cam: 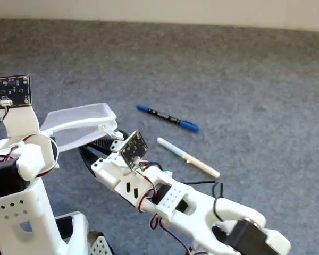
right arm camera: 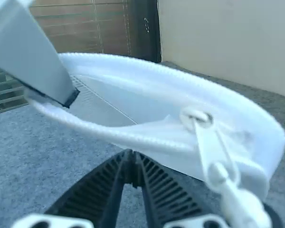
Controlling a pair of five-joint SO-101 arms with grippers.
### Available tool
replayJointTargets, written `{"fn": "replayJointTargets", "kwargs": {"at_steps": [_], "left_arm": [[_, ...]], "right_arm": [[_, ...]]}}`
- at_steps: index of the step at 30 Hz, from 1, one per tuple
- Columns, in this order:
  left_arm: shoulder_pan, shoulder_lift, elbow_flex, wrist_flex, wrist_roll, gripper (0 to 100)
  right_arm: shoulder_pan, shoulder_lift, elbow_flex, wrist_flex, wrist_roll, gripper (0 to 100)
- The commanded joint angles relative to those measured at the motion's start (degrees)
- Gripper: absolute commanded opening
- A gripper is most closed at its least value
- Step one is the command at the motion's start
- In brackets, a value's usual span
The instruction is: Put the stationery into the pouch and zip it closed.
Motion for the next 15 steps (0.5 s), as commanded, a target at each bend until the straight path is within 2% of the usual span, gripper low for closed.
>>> {"fn": "replayJointTargets", "kwargs": {"at_steps": [1,15], "left_arm": [[0.9,-0.1,-0.1,-1.0,0.0,0],[0.9,-0.1,-0.1,-1.0,0.0,0]], "right_arm": [[1.4,-8.3,-2.8,7.5,-0.6,0.5],[1.5,-22.1,-2.9,30.4,-0.2,0.9]]}}
